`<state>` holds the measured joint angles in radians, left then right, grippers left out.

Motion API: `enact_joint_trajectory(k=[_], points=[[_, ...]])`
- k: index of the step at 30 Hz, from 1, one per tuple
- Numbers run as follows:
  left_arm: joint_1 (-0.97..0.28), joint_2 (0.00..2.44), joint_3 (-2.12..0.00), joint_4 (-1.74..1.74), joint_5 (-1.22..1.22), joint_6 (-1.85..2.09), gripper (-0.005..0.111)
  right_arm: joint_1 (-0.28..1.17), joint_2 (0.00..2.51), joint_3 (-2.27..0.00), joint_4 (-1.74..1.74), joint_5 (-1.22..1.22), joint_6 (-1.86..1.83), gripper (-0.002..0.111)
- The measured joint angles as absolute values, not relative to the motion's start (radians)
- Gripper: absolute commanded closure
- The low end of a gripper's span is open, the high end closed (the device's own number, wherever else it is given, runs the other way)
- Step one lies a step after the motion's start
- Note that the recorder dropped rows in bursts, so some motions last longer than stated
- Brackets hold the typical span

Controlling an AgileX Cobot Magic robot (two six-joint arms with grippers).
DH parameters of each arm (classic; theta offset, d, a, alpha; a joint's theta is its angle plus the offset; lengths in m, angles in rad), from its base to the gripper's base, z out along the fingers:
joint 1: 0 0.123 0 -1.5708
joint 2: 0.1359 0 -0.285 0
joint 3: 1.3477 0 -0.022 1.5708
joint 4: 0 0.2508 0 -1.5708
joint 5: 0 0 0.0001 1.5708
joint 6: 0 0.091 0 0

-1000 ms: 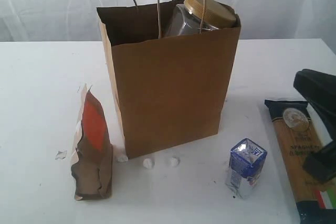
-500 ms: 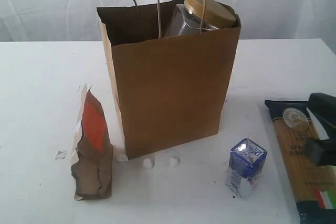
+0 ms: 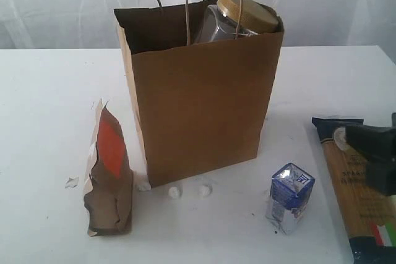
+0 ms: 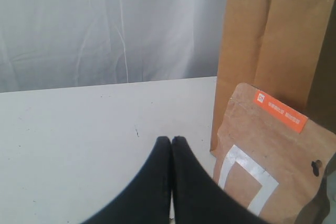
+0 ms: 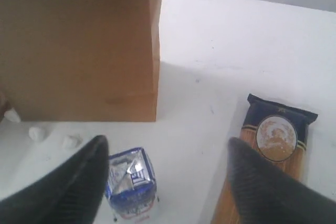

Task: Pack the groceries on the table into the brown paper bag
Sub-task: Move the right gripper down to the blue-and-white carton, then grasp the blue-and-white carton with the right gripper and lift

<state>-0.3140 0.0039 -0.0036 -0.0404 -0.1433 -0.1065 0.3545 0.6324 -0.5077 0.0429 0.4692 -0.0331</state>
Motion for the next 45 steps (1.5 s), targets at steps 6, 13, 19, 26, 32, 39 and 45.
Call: enact_joint_trajectory(k=[6,13,19,26,32,39,45], points=[[-0.314,0.004,-0.004,-0.040,-0.143,-0.107,0.107,0.355,0.768,-0.590,0.043,0.630,-0.118,0.033],[-0.314,0.004,-0.004,-0.040,-0.143,-0.107,0.107,0.405,0.948,-0.678,0.047,0.688,-0.208,0.024],[-0.314,0.004,-0.004,-0.040,-0.143,-0.107,0.107,0.483,1.074,-0.733,0.049,0.707,-0.275,0.024],[-0.314,0.004,-0.004,-0.040,-0.143,-0.107,0.107,0.507,1.186,-0.745,0.051,0.694,-0.303,0.024],[-0.314,0.004,-0.004,-0.040,-0.143,-0.107,0.107,0.507,1.255,-0.745,0.048,0.645,-0.317,0.024],[-0.314,0.004,-0.004,-0.040,-0.143,-0.107,0.107,0.507,1.325,-0.745,0.039,0.630,-0.323,0.024],[-0.314,0.004,-0.004,-0.040,-0.143,-0.107,0.107,0.507,1.385,-0.745,0.037,0.625,-0.323,0.024]])
